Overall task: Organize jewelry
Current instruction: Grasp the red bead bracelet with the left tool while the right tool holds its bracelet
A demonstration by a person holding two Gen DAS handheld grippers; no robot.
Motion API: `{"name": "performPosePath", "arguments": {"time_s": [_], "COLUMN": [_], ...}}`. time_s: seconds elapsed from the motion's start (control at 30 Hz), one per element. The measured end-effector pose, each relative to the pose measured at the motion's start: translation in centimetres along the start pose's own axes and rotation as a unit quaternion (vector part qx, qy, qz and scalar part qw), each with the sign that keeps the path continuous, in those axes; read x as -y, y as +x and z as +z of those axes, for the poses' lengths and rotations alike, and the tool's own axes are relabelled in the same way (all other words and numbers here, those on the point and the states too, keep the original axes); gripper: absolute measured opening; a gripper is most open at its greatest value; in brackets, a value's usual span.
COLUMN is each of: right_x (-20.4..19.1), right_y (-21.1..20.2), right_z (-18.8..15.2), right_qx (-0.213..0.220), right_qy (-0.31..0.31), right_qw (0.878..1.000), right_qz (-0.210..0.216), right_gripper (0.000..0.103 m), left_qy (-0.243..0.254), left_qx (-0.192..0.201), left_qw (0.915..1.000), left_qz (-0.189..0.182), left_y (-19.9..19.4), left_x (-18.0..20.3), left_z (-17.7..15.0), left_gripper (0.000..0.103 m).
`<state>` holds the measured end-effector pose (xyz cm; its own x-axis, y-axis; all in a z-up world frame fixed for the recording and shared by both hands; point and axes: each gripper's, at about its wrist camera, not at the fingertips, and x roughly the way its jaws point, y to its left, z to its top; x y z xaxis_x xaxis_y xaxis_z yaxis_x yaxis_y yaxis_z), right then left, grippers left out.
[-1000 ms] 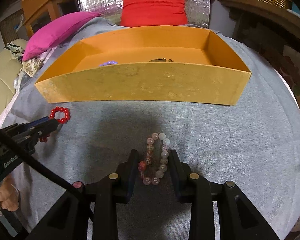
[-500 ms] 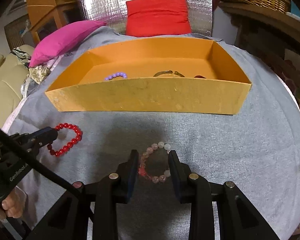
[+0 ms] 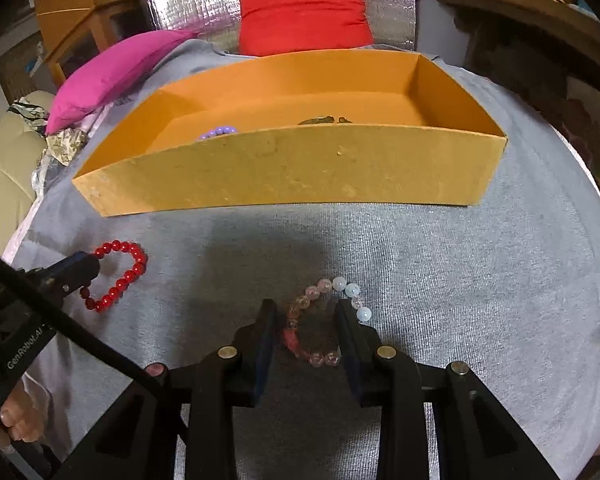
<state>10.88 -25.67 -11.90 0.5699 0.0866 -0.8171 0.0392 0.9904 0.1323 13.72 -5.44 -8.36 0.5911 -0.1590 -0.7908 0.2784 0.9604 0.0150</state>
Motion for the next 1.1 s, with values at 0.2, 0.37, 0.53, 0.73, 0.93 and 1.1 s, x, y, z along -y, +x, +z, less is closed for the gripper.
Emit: {"name": "performPosePath", "arguments": {"time_s": [0.2, 0.37, 0.53, 0.73, 0.93, 1.1], "right_x": [0.1, 0.3, 0.6, 0.8, 0.1, -0.5], "right_y": [0.0, 0.0, -0.1, -0.2, -0.1, -0.3], "right_z": [-0.2, -0.2, -0.4, -0.6, -0.7, -0.8], "right_qx": [0.001, 0.001, 0.003, 0.007, 0.009, 0.013], "right_qy": [0.000, 0.006, 0.006, 0.005, -0.005, -0.022], "right_qw": [1.000, 1.000, 1.000, 1.000, 1.000, 1.000], "right_qz": [0.000, 0.006, 0.010, 0.014, 0.009, -0.004], "right_gripper": [0.034, 0.034, 0.035, 0.041, 0.043, 0.043], "left_qy": [0.005, 0.011, 0.019, 0.007, 0.021, 0.027], "left_qx": [-0.002, -0.017, -0.035, -0.043, -0.031, -0.021], "left_qw": [0.9999, 0.9995, 0.9985, 0.9970, 0.9966, 0.9962], "left_qz": [-0.011, -0.025, -0.038, -0.063, -0.073, -0.080], "left_y": [-0.4, 0.0, 0.9, 1.7, 1.3, 1.0], "left_x": [-0.2, -0.3, 0.4, 0.6, 0.9, 1.0], "left_z": [-0.3, -0.7, -0.9, -0.9, -1.1, -0.8], "left_gripper": [0.057, 0.063, 0.063, 0.047, 0.019, 0.019]}}
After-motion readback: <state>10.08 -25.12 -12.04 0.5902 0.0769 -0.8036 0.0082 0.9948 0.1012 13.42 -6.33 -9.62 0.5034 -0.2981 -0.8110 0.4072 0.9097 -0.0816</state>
